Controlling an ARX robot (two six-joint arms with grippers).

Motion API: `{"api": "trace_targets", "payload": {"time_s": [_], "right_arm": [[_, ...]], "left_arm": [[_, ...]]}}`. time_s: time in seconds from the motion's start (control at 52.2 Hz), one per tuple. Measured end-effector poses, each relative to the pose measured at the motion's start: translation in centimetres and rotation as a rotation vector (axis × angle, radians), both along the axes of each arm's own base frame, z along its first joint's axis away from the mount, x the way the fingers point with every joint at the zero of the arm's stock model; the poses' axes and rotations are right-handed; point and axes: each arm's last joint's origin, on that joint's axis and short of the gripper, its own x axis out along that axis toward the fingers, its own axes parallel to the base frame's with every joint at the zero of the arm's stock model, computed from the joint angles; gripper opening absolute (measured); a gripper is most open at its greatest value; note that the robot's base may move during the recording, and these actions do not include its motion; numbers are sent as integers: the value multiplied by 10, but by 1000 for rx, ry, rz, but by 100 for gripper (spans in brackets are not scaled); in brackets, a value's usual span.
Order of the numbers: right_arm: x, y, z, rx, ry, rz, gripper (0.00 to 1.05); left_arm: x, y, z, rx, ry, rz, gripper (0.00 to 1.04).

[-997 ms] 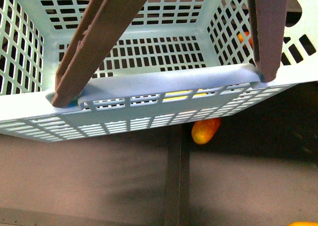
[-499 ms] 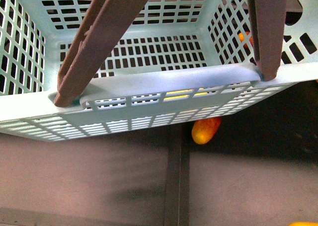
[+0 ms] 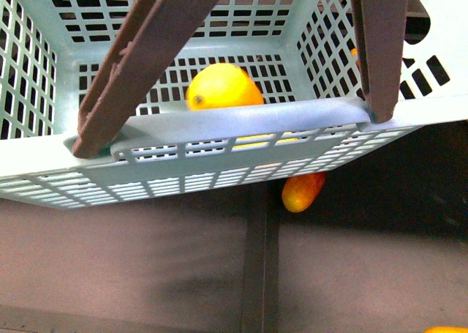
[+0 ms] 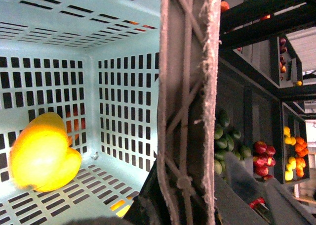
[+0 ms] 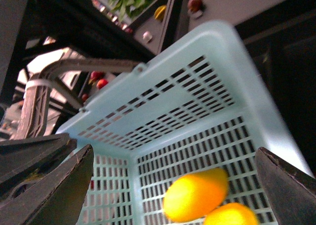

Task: Pick lemon and mango into basket

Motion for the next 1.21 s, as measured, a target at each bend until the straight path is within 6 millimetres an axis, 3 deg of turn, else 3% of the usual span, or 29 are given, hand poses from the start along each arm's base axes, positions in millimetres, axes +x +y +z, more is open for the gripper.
{"api": "trace_targets", "payload": {"time_s": [0.077,0.153,0.364,0.556,0.901,1.208], "right_arm": [[-16,-28,-2,-225,-210,-293,81],[-28,-40,-10,-408,-271,-395,71],[-50,-46,-42,-624,-289,-361,41],[-73,-59,-65,-676,-300,-362,2],[-99,-59,-86,-681,-300,-358,2],[-111,-59,-94,-681,-303,-359,2]], "left_arm": [[0,0,0,0,-1,-2,5],[0,0,0,-2,1,-1,5],[-1,-1,0,-4,2,-10,5],[0,0,0,-3,1,-5,5],[0,0,0,-4,2,-5,5],[0,0,0,-3,1,-5,5]]}}
